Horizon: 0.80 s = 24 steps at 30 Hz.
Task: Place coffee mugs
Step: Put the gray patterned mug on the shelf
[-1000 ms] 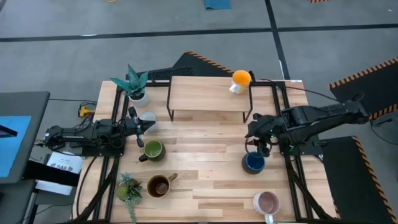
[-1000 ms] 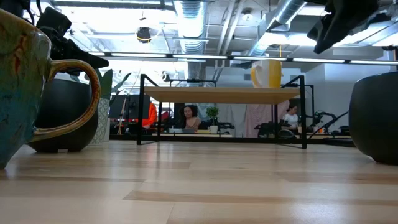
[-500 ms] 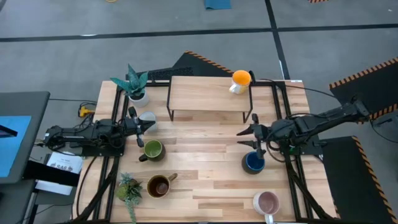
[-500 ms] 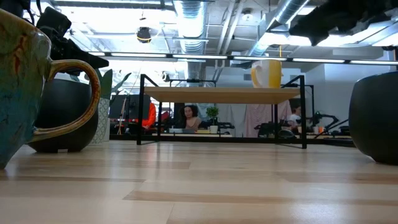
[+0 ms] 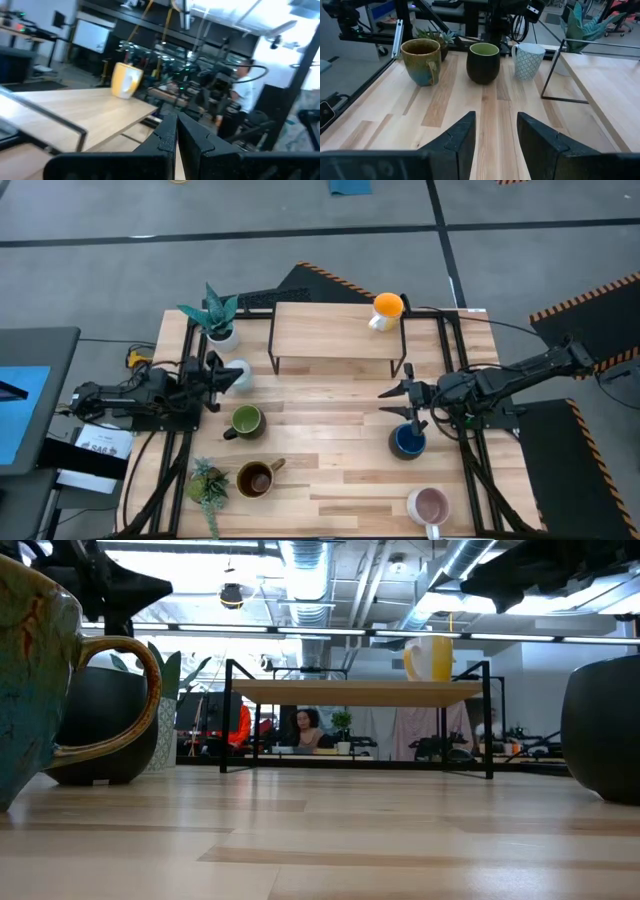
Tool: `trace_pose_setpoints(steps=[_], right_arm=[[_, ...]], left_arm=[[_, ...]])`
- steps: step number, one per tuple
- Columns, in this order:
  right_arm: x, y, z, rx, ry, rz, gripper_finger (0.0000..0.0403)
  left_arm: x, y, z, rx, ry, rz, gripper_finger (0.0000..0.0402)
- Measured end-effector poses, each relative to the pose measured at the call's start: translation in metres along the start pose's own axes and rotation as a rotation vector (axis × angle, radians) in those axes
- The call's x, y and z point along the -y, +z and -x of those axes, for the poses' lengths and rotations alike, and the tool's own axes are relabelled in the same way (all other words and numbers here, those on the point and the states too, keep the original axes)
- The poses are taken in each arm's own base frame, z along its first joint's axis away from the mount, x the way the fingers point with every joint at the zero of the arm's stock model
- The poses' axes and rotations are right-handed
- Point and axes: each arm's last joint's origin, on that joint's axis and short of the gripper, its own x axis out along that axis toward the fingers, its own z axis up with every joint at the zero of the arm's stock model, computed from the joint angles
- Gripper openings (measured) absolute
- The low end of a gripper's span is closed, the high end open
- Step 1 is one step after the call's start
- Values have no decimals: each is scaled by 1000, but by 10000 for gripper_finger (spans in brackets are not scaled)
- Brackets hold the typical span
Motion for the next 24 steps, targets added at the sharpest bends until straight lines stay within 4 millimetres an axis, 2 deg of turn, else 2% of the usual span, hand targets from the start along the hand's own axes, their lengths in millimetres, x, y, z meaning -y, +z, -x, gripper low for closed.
trace_pose_setpoints(steps=[6,11,16,20,24], right_arm=[[0,0,0,1,0,0,170],[0,2,0,17,-2,-2,170],[0,2,0,21,-2,-10,170],[0,2,0,21,-2,-14,170],[0,2,0,20,-2,-14,170]], left_arm=[[1,-1,-1,-8,-15,-45,0],[2,-6,-6,-94,-26,-78,11],[8,6,-20,-168,35,-137,68],[11,10,-33,-370,178,-175,126],[15,11,-46,-566,281,-153,165]])
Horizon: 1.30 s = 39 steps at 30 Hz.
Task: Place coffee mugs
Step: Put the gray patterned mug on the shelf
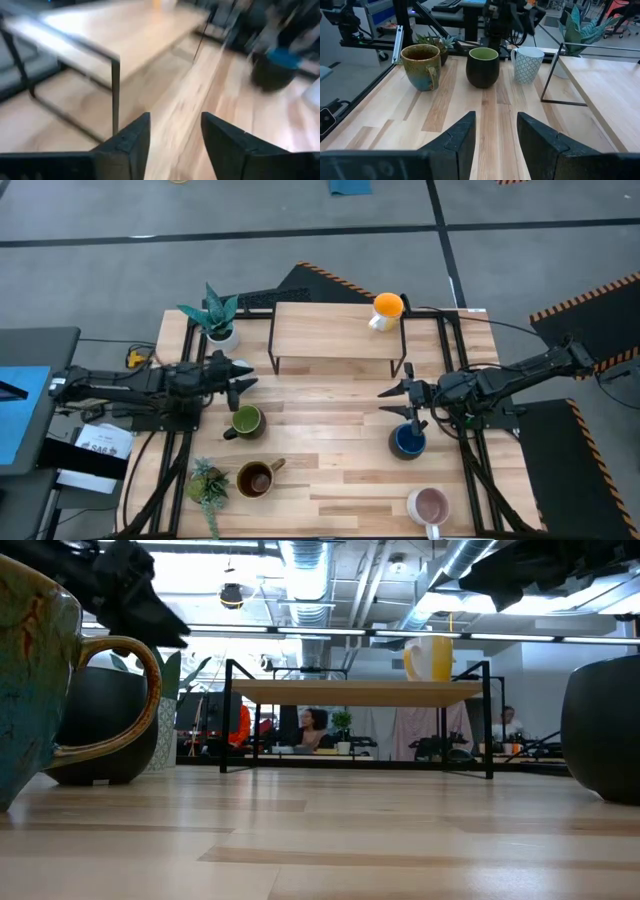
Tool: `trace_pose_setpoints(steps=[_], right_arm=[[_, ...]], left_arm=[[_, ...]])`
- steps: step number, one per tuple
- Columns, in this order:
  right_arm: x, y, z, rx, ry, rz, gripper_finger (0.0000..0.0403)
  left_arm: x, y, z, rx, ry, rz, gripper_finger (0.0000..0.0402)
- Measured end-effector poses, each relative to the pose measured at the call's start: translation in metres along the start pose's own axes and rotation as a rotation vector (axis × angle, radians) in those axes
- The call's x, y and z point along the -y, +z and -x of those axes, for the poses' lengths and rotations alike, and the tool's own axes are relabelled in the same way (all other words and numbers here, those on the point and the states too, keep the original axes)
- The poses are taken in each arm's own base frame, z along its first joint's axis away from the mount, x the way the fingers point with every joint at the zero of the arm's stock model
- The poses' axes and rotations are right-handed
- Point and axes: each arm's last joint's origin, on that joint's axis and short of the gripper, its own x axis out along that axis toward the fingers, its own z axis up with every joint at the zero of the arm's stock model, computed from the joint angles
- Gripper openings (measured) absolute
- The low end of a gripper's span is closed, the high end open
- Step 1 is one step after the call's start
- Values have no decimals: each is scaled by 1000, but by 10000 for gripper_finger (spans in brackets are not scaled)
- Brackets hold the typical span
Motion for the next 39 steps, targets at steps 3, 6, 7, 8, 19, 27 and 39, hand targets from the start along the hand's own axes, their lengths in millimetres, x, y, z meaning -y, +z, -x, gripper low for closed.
trace_pose_setpoints(steps=[3,6,7,8,19,27,39], right_arm=[[0,0,0,0,0,0,170],[0,0,0,0,0,0,170],[0,0,0,0,0,0,170],[0,0,0,0,0,0,170],[0,0,0,-1,0,-1,170],[0,0,0,-2,0,0,170],[0,0,0,-2,0,1,170]], left_arm=[[6,7,-8,-108,53,-29,174],[10,15,-13,-189,131,-37,175],[10,15,-15,-232,161,-40,175],[10,15,-16,-278,190,-41,176],[2,2,-41,-552,425,0,176],[-7,-9,-60,-651,503,0,176],[-6,-5,-61,-730,445,-7,31]])
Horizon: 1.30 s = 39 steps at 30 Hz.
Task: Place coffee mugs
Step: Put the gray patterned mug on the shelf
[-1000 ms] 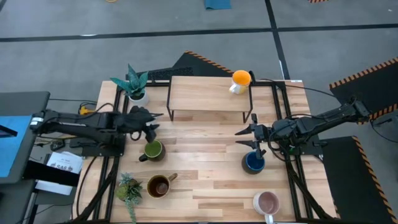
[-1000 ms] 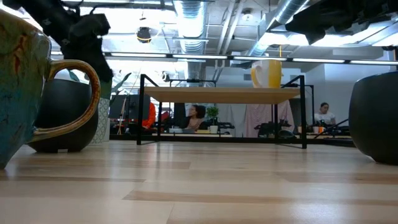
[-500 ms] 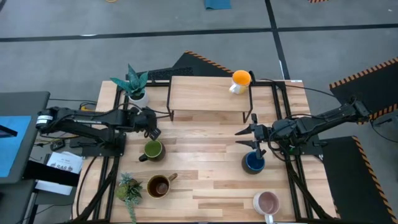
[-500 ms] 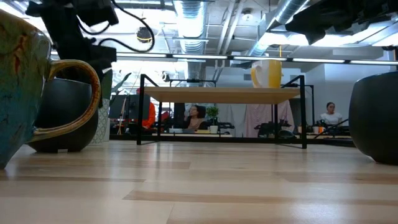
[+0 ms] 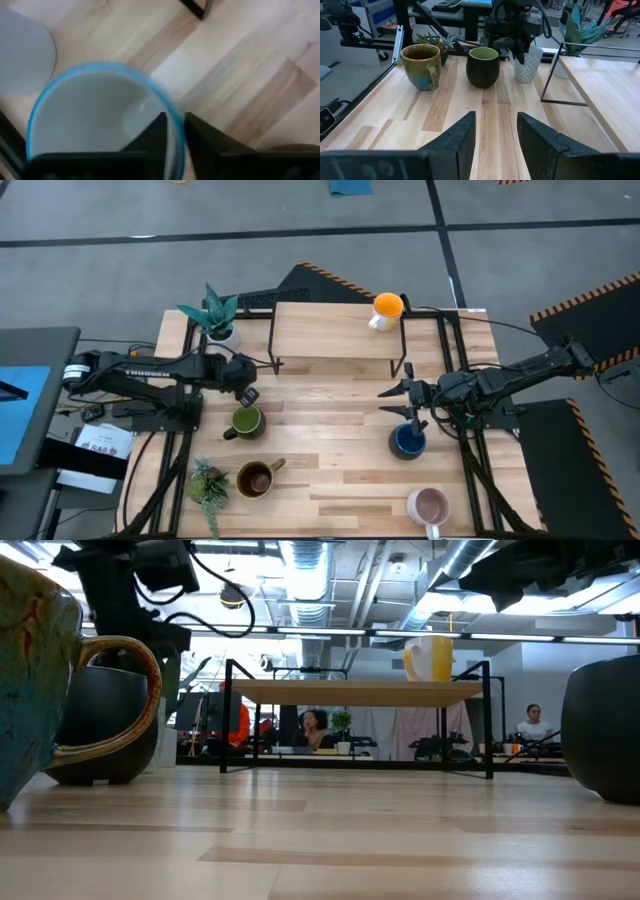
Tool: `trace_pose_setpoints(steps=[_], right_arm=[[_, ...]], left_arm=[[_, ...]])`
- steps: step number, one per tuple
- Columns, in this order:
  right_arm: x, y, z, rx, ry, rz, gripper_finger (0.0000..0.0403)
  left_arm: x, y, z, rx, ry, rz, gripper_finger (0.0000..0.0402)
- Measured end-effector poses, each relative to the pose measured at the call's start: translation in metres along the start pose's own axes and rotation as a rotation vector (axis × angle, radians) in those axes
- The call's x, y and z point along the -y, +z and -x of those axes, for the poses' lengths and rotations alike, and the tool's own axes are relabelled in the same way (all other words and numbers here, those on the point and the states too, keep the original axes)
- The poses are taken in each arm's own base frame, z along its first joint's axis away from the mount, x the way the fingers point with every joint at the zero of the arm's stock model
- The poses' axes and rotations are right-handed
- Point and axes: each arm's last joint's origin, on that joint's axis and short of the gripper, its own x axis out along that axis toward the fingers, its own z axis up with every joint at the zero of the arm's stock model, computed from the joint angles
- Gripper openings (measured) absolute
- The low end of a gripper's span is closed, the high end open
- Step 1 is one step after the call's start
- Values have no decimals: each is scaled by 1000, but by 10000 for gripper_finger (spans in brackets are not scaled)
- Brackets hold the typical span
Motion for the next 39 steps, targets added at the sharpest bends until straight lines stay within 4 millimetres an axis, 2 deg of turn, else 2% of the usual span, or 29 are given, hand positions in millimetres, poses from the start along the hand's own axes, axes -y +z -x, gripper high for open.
trace_pose_setpoints(steps=[2,7,12,18,22,27,33,36,39], right_arm=[[0,0,0,0,0,0,170],[0,0,0,0,0,0,170],[0,0,0,-1,0,2,170],[0,0,0,-1,0,7,170],[0,0,0,1,1,7,170],[0,1,0,6,0,6,170],[0,1,0,5,0,6,170],[0,0,0,2,1,6,170],[0,0,0,2,0,-1,170]], left_arm=[[1,4,7,-7,-8,-12,14],[8,20,35,25,-44,-48,12],[16,39,85,78,-104,-82,10],[21,67,154,268,-197,-110,9],[30,90,178,366,-198,-179,8],[50,137,174,392,-106,-296,8],[67,201,144,363,-42,-436,8],[61,226,123,312,2,-432,7],[44,246,102,255,60,-359,7]])
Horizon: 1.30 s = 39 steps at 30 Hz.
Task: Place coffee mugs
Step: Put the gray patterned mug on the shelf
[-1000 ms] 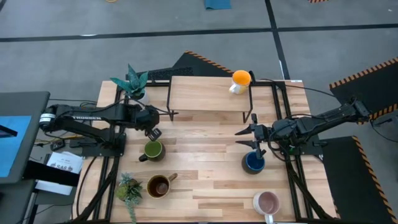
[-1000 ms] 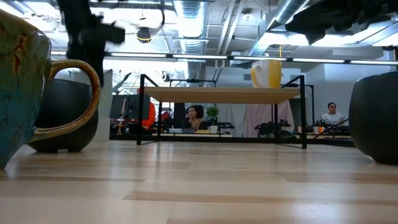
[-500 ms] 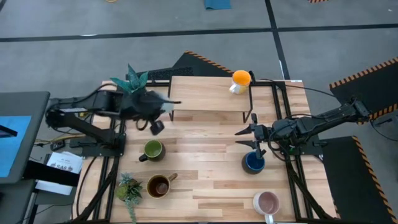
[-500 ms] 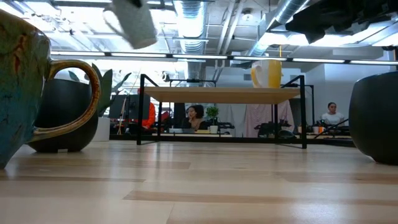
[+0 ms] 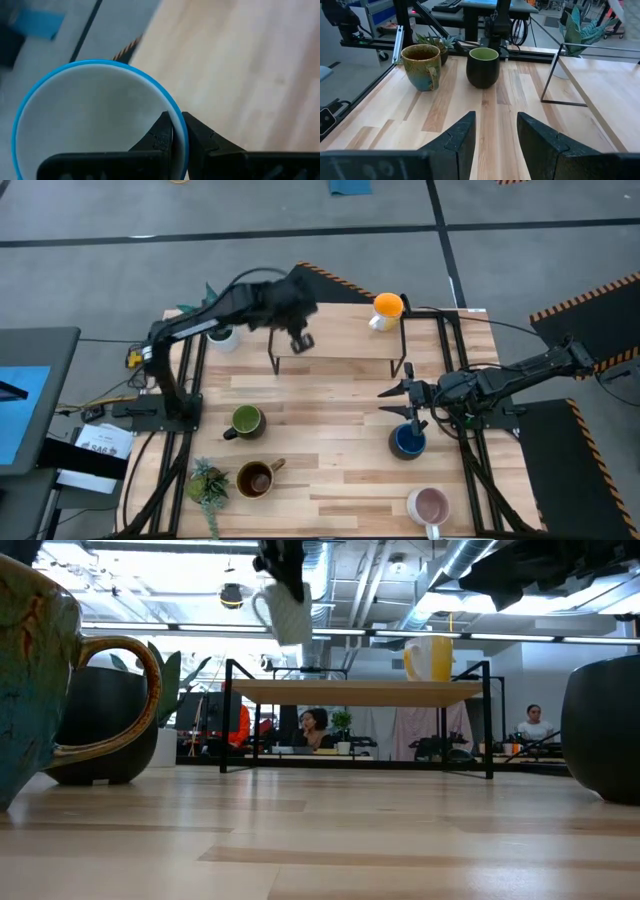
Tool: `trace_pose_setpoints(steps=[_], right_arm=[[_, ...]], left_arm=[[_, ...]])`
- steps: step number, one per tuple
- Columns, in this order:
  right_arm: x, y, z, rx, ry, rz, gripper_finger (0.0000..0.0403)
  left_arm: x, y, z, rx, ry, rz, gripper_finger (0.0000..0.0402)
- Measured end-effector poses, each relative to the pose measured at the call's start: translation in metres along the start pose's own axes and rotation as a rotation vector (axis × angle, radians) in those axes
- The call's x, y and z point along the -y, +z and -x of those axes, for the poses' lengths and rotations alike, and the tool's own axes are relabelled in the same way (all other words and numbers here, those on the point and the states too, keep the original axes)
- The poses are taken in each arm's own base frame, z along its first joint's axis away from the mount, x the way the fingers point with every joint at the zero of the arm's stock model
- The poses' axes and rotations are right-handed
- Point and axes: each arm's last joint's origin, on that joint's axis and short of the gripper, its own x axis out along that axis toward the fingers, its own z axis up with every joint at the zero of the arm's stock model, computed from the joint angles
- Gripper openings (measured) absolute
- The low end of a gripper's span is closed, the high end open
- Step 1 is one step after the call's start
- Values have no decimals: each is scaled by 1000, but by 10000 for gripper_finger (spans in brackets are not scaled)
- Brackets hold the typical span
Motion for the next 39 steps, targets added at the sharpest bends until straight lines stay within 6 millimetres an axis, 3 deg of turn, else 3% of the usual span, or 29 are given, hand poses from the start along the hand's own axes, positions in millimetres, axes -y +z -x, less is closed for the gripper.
trace_pose_setpoints(steps=[4,8,13,33,39], right_arm=[[0,0,0,-1,0,-19,170],[0,0,0,-1,0,-19,170],[0,0,0,0,0,-19,170],[0,-1,0,-8,0,-17,170],[0,-1,0,-8,0,-17,170]], left_arm=[[-30,1,-32,-75,56,170,8],[-56,-4,-56,-157,-3,322,9],[-77,-9,-69,-183,-135,397,10],[-66,-8,-72,-167,-186,-127,11],[-67,-10,-83,-196,-176,-177,11]])
